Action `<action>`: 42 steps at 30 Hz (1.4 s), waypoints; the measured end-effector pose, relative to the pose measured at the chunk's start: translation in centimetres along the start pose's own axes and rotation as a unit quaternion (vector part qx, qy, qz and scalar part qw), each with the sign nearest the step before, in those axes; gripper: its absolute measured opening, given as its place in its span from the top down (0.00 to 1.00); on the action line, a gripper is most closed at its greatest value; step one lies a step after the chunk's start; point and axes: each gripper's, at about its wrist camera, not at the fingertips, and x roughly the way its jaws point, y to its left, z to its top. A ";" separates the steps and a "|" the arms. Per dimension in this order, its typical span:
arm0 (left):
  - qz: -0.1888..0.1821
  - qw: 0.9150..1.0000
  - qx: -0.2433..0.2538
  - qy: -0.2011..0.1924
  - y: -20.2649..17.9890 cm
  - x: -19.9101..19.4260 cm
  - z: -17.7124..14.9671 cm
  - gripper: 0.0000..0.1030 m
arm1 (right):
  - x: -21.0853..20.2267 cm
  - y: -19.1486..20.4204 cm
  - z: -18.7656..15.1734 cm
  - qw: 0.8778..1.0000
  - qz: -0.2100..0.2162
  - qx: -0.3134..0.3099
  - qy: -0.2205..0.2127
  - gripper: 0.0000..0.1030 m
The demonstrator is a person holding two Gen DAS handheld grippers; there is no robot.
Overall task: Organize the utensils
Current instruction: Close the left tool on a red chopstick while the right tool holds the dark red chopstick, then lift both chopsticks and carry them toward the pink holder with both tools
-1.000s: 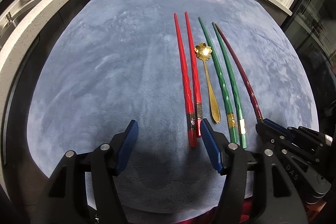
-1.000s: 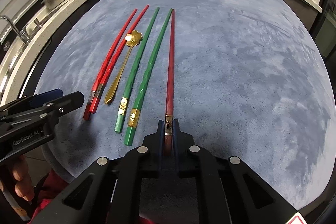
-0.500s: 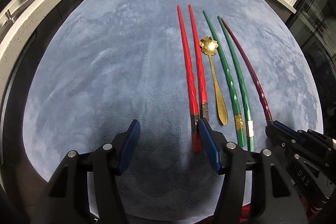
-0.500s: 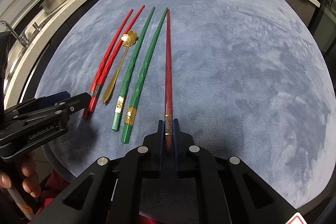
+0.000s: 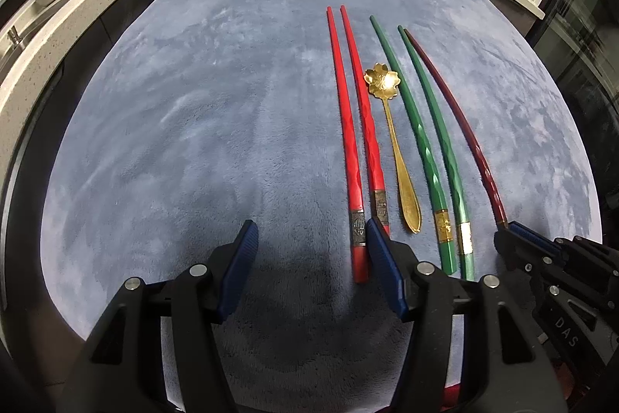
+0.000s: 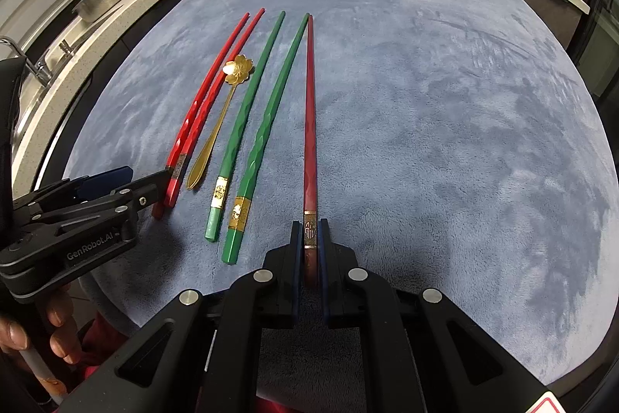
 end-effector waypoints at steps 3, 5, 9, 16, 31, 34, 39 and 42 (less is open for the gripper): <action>0.007 1.000 -0.001 -0.004 0.2 -0.1 -0.1 0.57 | 0.0 0.0 0.0 1.000 0.000 0.000 0.000 0.93; 0.007 1.000 -0.005 -0.006 0.4 -0.1 -0.1 0.61 | 0.0 0.0 0.0 1.000 0.000 0.000 0.000 0.93; 0.008 1.000 -0.010 -0.008 0.7 -0.3 -0.2 0.72 | 0.0 -0.1 0.0 1.000 0.000 0.000 0.000 0.93; 0.005 1.000 -0.014 -0.011 1.1 -0.4 -0.1 0.89 | 0.0 -0.2 0.0 1.000 0.001 0.003 -0.001 0.93; 0.002 1.000 -0.018 -0.019 1.2 -1.5 0.1 0.92 | -1.3 -0.8 0.3 1.000 -0.003 0.012 -0.018 0.93; 0.004 1.000 -0.015 -0.026 1.1 -2.2 0.3 0.93 | -2.0 -0.9 0.6 1.000 -0.002 0.015 -0.027 0.93; 0.001 0.999 -0.015 -0.043 1.2 -3.8 0.9 0.93 | -3.7 -1.2 1.4 0.999 0.000 0.021 -0.049 0.93; -0.003 0.998 -0.018 -0.055 1.3 -5.0 1.6 0.93 | -5.0 -1.4 2.2 0.998 0.002 0.027 -0.065 0.93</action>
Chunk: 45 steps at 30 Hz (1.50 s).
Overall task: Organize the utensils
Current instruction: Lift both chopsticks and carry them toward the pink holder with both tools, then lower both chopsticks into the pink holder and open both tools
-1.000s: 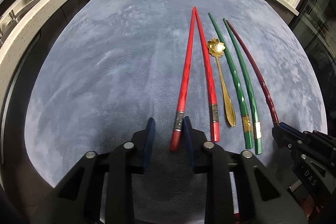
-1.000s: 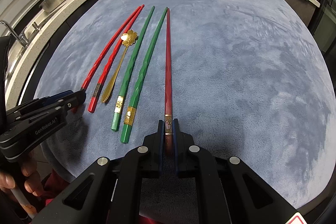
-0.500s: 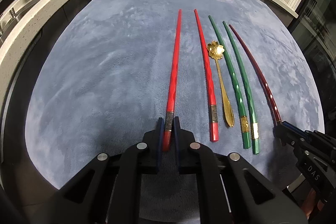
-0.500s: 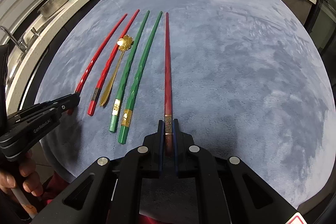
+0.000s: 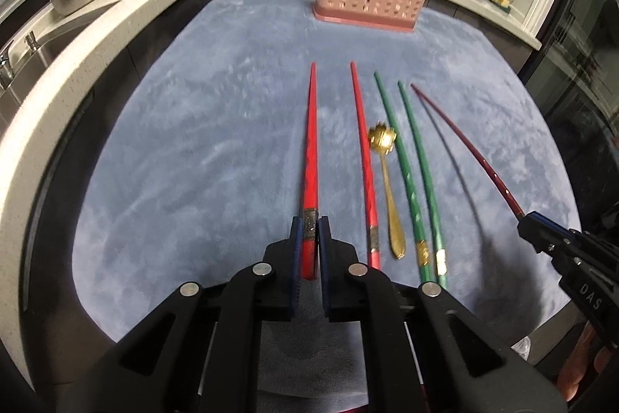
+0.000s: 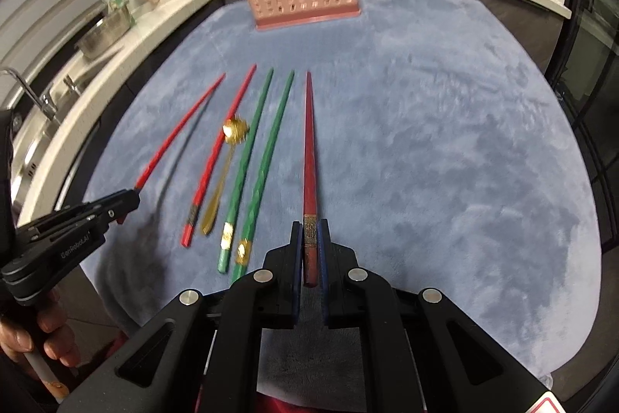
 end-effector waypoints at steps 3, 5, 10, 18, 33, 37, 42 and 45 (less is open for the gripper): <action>-0.003 1.000 -0.004 -0.013 0.1 -1.1 1.0 0.93 | -1.7 -0.3 1.4 1.000 0.006 0.009 -0.023 0.93; -0.006 1.000 -0.006 -0.023 0.1 -2.0 1.8 0.93 | -2.6 -0.4 2.3 0.999 0.008 0.014 -0.035 0.93; -0.012 0.999 -0.010 -0.052 0.4 -4.1 3.9 0.93 | -5.1 -0.9 4.9 0.997 0.010 0.023 -0.076 0.93; -0.007 0.994 -0.007 -0.106 0.8 -7.3 8.6 0.93 | -8.1 -2.4 9.6 0.991 0.012 0.036 -0.129 0.93; -0.018 0.980 0.008 -0.200 -0.8 -11.3 20.1 0.93 | -10.7 -2.9 19.3 0.976 0.042 0.036 -0.209 0.93; -0.031 0.973 0.012 -0.230 -1.8 -12.5 23.5 0.93 | -11.4 -2.6 22.4 0.969 0.056 0.038 -0.237 0.93; -0.040 0.962 0.008 -0.270 -2.5 -13.7 28.1 0.93 | -11.9 -1.9 27.3 0.959 0.059 0.033 -0.277 0.93; -0.041 0.956 0.008 -0.292 -2.9 -14.0 30.9 0.93 | -11.9 -1.8 30.3 0.952 0.065 0.034 -0.296 0.93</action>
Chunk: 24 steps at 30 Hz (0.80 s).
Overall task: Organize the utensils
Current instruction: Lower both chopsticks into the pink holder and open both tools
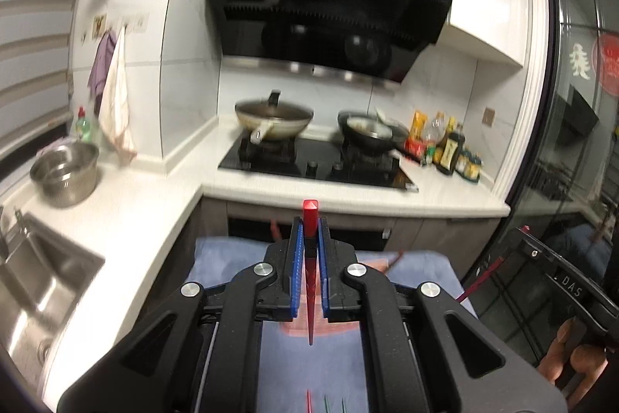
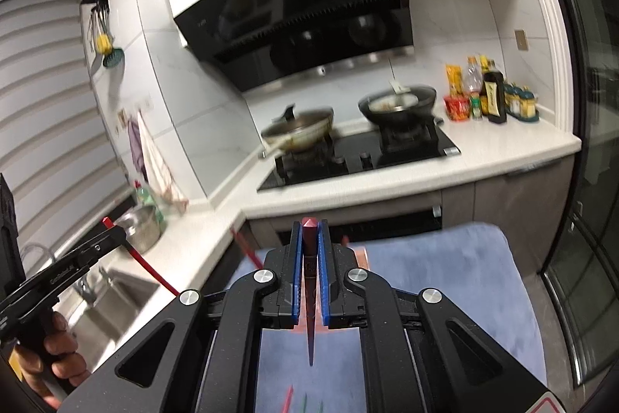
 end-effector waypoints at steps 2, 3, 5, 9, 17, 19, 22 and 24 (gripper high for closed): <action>-0.002 1.000 0.000 -0.012 -0.2 1.1 1.4 0.93 | 1.2 0.2 1.3 1.000 0.001 -0.001 -0.010 0.93; -0.004 1.000 0.000 -0.018 -0.3 1.5 1.8 0.93 | 2.1 0.2 2.2 1.000 0.003 0.000 -0.014 0.93; -0.003 1.000 0.004 -0.024 -0.6 2.9 2.8 0.93 | 3.6 0.4 3.3 1.000 0.006 0.001 -0.019 0.93; -0.001 1.000 0.004 -0.018 -0.6 5.9 3.4 0.93 | 6.7 0.8 4.7 1.000 0.004 -0.009 -0.026 0.93; 0.005 1.000 -0.007 0.026 0.4 11.5 1.5 0.93 | 12.9 -0.1 3.1 1.000 -0.011 -0.010 0.018 0.93; 0.007 0.999 -0.009 0.035 0.7 12.4 0.8 0.93 | 14.0 -0.6 2.2 0.999 -0.016 -0.007 0.032 0.93; 0.010 0.999 -0.016 0.051 1.2 13.6 -0.4 0.93 | 15.4 -1.3 0.9 0.998 -0.021 0.000 0.052 0.93; 0.011 0.998 -0.019 0.062 1.5 14.5 -1.0 0.93 | 16.2 -1.7 0.1 0.998 -0.022 0.005 0.063 0.93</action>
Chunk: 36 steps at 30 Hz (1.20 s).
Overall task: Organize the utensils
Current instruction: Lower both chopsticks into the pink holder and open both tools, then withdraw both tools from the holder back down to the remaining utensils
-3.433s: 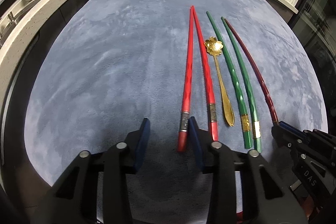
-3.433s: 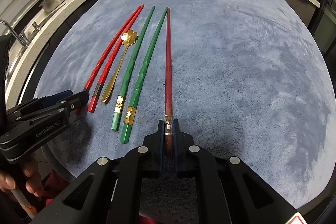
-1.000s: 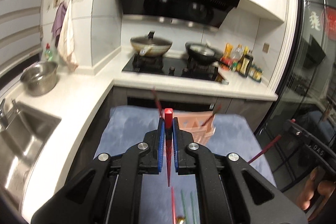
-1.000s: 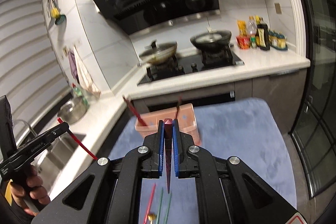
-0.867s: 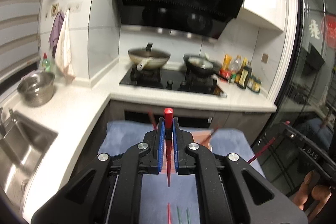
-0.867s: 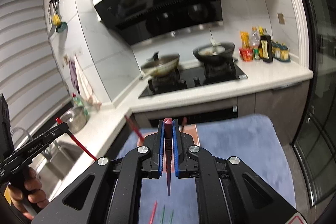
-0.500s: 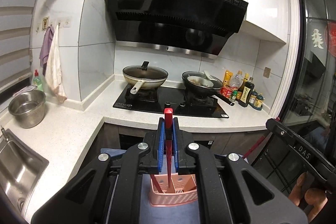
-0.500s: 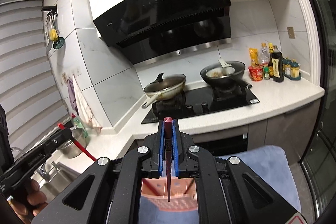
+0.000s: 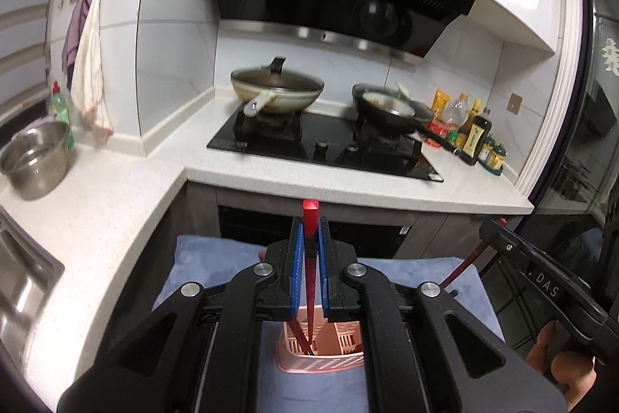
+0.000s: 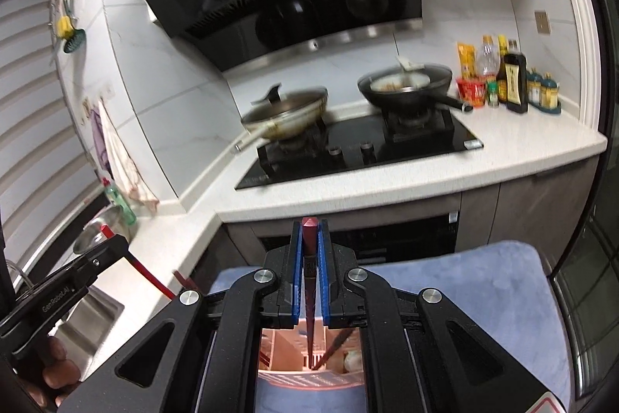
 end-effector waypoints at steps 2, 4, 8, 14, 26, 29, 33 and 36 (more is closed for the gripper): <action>0.000 1.000 -0.002 0.008 0.2 0.5 -0.5 0.93 | 0.5 -0.1 -0.5 1.000 -0.003 0.000 0.007 0.93; 0.004 1.000 -0.002 0.014 0.3 1.0 -0.9 0.93 | 1.0 -0.2 -0.9 1.000 -0.005 -0.001 0.013 0.93; 0.006 1.000 -0.009 0.023 0.5 1.4 -1.3 0.93 | 1.5 -0.2 -1.3 1.000 -0.004 -0.002 0.022 0.93; 0.015 1.000 -0.014 0.019 0.7 1.0 -1.3 0.62 | 1.2 -0.2 -1.7 1.000 -0.009 -0.002 0.023 0.85; 0.022 1.000 -0.013 0.014 0.8 -1.8 -2.1 0.61 | -2.3 0.8 -2.5 1.000 -0.007 -0.016 0.018 0.83; 0.022 1.000 -0.010 0.012 0.8 -3.1 -2.8 0.61 | -3.6 1.1 -3.5 1.000 -0.002 -0.020 0.021 0.83; 0.025 1.000 -0.004 0.016 0.7 -4.9 -4.2 0.61 | -5.7 1.5 -5.5 0.999 -0.001 -0.028 0.030 0.83; 0.025 0.999 -0.002 0.022 0.7 -6.1 -5.7 0.61 | -7.2 1.4 -7.6 0.999 0.002 -0.029 0.044 0.83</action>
